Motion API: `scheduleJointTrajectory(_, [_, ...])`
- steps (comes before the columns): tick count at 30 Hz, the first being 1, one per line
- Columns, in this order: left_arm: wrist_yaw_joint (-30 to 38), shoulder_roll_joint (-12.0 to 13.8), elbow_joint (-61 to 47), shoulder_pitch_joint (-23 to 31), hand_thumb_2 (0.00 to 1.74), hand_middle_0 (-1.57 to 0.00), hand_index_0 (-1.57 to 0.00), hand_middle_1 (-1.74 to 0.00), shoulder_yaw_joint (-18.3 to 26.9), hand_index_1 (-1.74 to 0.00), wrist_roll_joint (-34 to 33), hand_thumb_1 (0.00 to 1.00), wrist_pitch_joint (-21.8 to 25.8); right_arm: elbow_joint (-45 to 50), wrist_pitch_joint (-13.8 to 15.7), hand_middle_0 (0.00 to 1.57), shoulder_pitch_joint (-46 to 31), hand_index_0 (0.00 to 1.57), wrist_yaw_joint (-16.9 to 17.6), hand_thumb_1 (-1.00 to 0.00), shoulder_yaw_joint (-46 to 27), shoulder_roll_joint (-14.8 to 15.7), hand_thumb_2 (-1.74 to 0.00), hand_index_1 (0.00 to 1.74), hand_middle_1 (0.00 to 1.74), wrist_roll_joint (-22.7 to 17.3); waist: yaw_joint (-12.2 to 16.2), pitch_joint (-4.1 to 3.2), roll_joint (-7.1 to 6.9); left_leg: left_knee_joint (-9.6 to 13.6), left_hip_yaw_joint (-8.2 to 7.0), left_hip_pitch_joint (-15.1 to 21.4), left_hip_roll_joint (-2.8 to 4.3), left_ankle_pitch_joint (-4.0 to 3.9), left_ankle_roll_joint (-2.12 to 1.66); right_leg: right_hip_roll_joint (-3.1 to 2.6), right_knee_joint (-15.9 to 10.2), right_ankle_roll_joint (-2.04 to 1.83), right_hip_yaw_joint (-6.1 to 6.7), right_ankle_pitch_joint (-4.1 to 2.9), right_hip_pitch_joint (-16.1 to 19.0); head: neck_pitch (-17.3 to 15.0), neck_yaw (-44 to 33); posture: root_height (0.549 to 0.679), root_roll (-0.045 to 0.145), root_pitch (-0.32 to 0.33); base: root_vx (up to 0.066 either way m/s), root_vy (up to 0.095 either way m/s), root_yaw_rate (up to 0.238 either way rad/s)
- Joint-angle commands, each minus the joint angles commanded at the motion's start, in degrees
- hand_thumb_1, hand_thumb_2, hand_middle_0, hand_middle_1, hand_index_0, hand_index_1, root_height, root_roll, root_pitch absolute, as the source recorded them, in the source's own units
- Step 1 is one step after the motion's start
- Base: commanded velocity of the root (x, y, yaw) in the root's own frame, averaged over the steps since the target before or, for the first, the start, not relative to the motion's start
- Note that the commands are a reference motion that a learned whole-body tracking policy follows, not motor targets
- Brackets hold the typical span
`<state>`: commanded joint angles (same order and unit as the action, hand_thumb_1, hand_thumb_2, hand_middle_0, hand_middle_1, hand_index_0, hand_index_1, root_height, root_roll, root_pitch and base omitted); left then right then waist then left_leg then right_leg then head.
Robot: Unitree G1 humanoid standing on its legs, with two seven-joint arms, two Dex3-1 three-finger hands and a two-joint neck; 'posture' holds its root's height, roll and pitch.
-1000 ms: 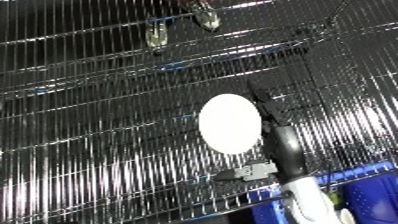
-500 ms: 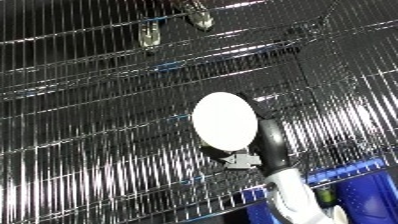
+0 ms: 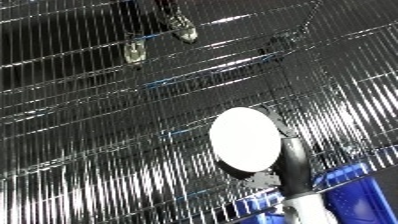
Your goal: Pick up the object and place it into the box
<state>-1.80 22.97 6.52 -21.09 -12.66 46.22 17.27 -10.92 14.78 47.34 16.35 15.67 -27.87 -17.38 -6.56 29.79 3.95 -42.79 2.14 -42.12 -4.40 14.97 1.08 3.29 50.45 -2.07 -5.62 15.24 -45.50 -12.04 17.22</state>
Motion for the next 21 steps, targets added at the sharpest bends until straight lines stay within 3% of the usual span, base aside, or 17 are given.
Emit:
scheduleJointTrajectory(4, [0.3, -0.3, -0.1, 0.7, 1.74, -1.57, -1.57, -1.74, 1.1, -1.74, -0.9, 1.00, -0.5, 4.4, 0.6, 0.94, -4.3, 0.94, 0.0, -0.60, -2.0, 0.4, -1.04, 1.04, 1.04, 1.8, 1.8, 0.00, -0.74, 2.4, -0.32, 2.5, 0.78, -0.72, -0.36, -0.43, -2.3, -0.26, 0.73, -0.74, 2.2, -0.1, -1.6, 0.623, 0.036, 0.218, -0.036, -0.027, -0.216])
scheduleJointTrajectory(9, [0.5, -0.5, 0.1, 2.3, 1.74, -1.57, -1.57, -1.74, 2.6, -1.74, -1.5, 1.00, -0.8, 9.3, 1.4, 0.94, -10.6, 0.94, 0.1, -0.60, -5.1, 0.2, -1.04, 1.04, 1.04, 3.5, 4.2, 0.00, -1.55, 5.9, -0.95, 6.1, 1.79, -1.58, -0.74, -0.77, -6.3, -0.85, 1.92, -2.12, 5.3, -0.7, -1.8, 0.632, 0.038, 0.203, -0.031, -0.003, -0.269])
scheduleJointTrajectory(16, [-0.3, 0.5, -0.6, 5.5, 1.74, -1.57, -1.57, -1.74, 5.2, -1.74, -0.7, 1.00, -2.3, 13.7, 3.2, 0.94, -18.7, 0.94, 2.4, -0.60, -9.5, -0.2, -1.04, 1.04, 1.04, 3.1, 7.0, 0.00, -2.46, 7.6, -1.93, 11.0, 2.70, -0.89, -0.97, -1.04, -10.2, -1.25, 3.44, -3.23, 10.0, -4.2, -0.3, 0.641, 0.041, 0.167, -0.007, -0.006, -0.232])
scheduleJointTrajectory(21, [-1.8, 1.2, -0.9, 7.9, 1.74, -1.57, -1.57, -1.74, 7.6, -1.74, 0.4, 1.00, -4.2, 14.2, 5.0, 0.94, -25.2, 0.94, 3.2, -0.60, -14.0, -0.2, -1.04, 1.04, 1.04, 0.5, 9.0, 0.00, -2.33, 9.8, -3.09, 16.9, 3.43, -0.42, -1.19, -0.39, -13.5, -1.50, 4.50, -3.68, 15.7, -9.2, 4.1, 0.651, 0.046, 0.119, 0.033, 0.011, -0.287])
